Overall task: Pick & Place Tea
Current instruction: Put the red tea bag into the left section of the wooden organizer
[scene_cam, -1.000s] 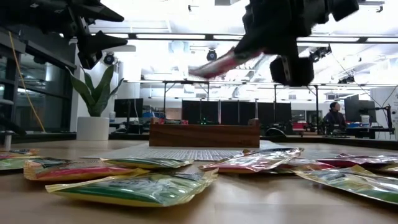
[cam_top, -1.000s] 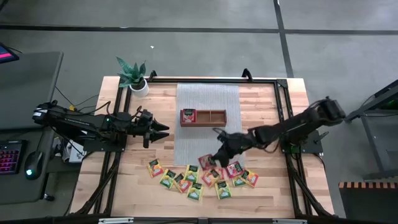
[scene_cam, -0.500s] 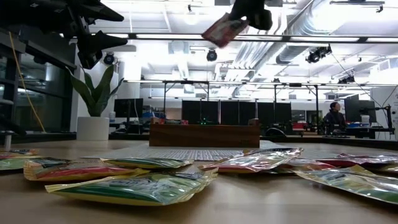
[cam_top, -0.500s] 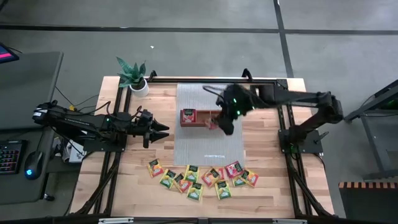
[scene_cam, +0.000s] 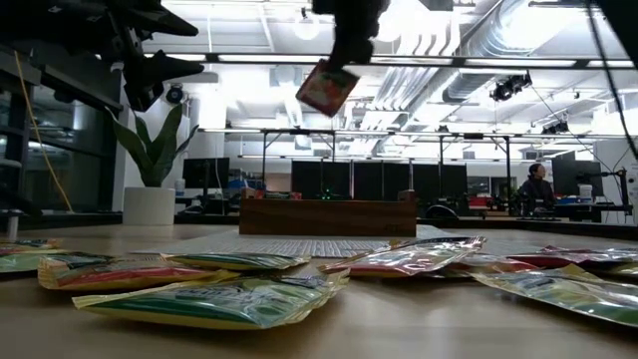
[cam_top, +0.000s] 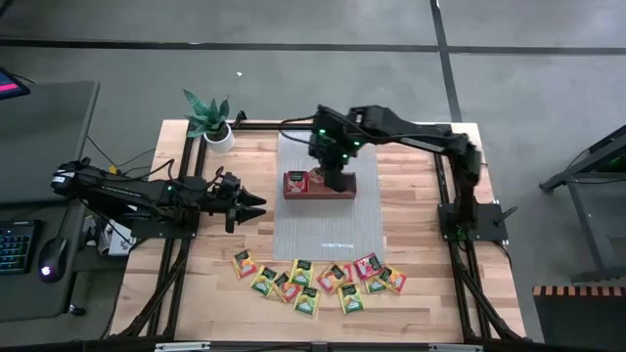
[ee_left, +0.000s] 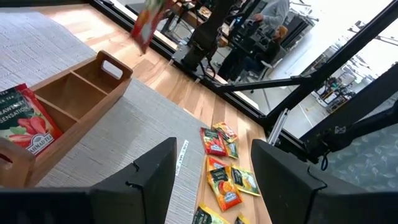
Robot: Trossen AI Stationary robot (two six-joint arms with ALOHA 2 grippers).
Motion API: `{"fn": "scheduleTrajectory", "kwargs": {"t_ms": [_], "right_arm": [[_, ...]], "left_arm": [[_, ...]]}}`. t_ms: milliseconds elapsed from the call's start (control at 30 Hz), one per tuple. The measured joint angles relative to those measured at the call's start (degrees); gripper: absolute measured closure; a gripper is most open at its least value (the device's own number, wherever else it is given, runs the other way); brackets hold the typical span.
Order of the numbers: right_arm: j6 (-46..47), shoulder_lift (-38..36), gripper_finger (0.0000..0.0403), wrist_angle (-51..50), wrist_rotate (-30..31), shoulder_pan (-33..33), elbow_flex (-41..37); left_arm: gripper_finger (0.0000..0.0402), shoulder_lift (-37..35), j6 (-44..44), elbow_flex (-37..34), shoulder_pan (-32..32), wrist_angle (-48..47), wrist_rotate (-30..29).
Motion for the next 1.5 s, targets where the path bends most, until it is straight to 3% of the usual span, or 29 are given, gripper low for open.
{"fn": "scheduleTrajectory", "kwargs": {"t_ms": [233,367,633,800,1500], "right_arm": [[-8.0,9.9,0.0403,-2.5,0.0,-1.4,11.8],[-11.6,14.2,0.0403,-2.1,0.0,-2.7,15.5],[-15.1,17.6,0.0403,4.0,-0.4,-5.1,12.2],[-15.6,19.1,0.0403,8.6,-3.3,-5.6,12.2],[-18.4,23.2,0.0403,4.9,-4.7,-3.9,11.8]], "left_arm": [[0.0197,0.0,0.1,0.0,0.0,-1.9,0.3],[0.0197,0.0,0.1,0.0,0.0,-3.8,3.7],[0.0197,0.0,0.1,0.0,0.0,-5.9,9.3],[0.0197,0.0,0.1,0.0,0.0,-5.9,9.4],[0.0197,0.0,-0.3,0.0,0.0,-6.4,11.5]]}}
